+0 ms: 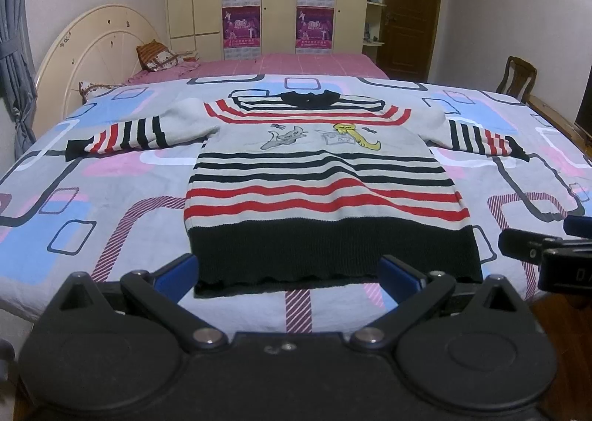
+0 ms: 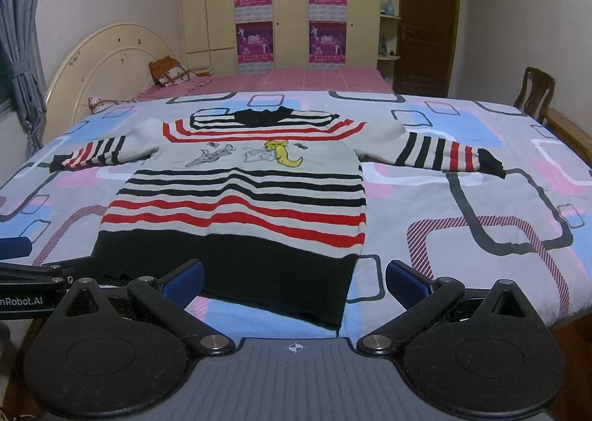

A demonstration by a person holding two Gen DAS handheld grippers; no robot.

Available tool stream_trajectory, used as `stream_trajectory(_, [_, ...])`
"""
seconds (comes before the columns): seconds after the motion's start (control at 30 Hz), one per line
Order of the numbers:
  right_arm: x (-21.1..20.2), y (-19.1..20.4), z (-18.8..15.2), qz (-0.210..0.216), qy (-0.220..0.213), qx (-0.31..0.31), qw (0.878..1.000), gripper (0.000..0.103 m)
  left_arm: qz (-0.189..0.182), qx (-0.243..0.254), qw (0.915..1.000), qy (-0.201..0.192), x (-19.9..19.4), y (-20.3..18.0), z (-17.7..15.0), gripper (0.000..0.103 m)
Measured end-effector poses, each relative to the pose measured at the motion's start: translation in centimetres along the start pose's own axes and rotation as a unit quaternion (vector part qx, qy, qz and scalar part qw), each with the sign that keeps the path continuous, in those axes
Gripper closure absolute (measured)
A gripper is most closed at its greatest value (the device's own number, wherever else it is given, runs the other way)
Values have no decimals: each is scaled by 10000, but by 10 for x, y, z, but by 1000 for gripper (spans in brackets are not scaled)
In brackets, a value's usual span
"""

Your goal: Fold small clothes

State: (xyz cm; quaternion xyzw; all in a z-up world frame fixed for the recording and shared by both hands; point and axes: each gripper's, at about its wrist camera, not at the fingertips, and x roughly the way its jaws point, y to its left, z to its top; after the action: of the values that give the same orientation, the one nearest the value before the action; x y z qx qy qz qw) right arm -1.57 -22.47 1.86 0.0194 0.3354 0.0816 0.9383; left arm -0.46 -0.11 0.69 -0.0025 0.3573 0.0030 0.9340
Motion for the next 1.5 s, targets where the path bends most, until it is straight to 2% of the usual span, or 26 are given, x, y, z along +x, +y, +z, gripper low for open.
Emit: stream_trajectory(1.5, [0,3,3,13,-15,-14,10000,0,-1,-19,10000,-30,-1,0,-1,0])
